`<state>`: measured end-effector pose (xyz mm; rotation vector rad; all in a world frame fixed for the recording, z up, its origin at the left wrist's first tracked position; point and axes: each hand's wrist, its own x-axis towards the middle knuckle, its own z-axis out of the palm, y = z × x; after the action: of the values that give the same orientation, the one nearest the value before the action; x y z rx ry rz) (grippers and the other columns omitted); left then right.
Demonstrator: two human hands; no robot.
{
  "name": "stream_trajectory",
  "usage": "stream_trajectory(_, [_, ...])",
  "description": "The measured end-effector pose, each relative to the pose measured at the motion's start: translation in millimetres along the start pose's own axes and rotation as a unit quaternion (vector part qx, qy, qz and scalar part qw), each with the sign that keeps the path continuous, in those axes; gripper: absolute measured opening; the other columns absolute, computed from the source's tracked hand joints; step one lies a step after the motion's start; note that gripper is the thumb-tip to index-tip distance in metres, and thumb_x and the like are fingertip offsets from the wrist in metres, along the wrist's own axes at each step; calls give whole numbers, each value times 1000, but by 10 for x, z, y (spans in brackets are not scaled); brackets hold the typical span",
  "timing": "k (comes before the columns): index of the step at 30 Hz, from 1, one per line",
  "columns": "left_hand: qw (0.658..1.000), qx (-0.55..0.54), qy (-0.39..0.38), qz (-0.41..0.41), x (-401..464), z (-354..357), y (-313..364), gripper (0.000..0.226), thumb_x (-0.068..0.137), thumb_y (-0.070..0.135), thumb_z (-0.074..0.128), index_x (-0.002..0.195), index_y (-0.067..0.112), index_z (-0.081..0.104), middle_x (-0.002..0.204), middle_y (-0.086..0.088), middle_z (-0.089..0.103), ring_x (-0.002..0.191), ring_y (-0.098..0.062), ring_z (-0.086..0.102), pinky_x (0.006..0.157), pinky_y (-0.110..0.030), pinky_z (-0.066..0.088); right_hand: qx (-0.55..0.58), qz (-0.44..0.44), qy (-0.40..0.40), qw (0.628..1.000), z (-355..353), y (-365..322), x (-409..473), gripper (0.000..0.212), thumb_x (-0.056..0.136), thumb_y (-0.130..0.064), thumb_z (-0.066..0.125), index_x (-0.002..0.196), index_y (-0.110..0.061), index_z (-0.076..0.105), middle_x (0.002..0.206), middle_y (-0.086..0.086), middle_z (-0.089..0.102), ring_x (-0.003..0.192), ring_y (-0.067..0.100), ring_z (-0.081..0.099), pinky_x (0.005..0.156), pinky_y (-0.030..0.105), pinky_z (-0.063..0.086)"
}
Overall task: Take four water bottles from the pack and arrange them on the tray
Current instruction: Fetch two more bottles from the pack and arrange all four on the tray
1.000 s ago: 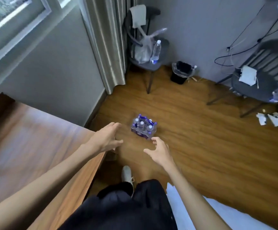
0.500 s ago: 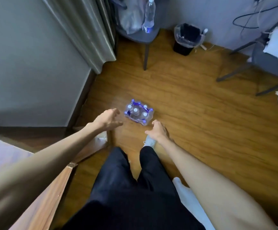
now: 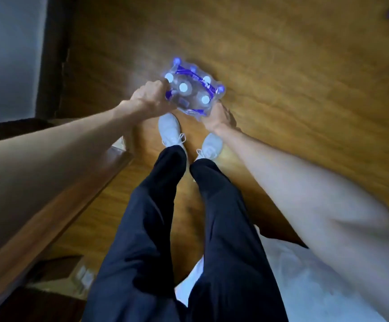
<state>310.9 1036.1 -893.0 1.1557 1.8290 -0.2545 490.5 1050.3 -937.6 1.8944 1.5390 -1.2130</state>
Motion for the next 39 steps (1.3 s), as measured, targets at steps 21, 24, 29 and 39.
stream_trajectory(21, [992, 118, 22, 29, 2270, 1656, -377, 64, 92, 19, 60, 145, 2, 28, 137, -26, 51, 118, -46, 59, 87, -51, 48, -217, -60, 89, 970, 1290, 19, 2044, 33, 102, -6, 42, 134, 4, 42, 127, 17, 65, 117, 30, 65, 91, 37, 51])
stream_trajectory(24, [996, 89, 16, 26, 2244, 1709, -437, 61, 92, 21, 59, 143, 2, 32, 124, -27, 60, 111, -47, 61, 78, -47, 46, -167, -74, 83, 980, 1277, 47, 2026, 41, 95, -7, 60, 132, 3, 45, 122, 22, 66, 114, 36, 65, 90, 40, 52])
stream_trajectory(29, [999, 35, 34, 23, 2059, 1595, -524, 73, 89, 23, 63, 150, 4, 27, 114, -28, 64, 103, -46, 62, 83, -49, 49, -98, -106, 70, 987, 1118, 102, 1823, 62, 88, -24, 70, 136, 1, 40, 124, 23, 63, 115, 38, 62, 83, 37, 50])
stream_trajectory(39, [996, -24, 90, -15, 265, 664, -114, 49, 88, 26, 58, 130, 6, 43, 114, -22, 63, 99, -46, 62, 79, -44, 46, 25, -75, 91, 993, 236, -312, 118, 72, 81, -40, 75, 135, -6, 41, 116, 22, 65, 108, 42, 62, 81, 41, 50])
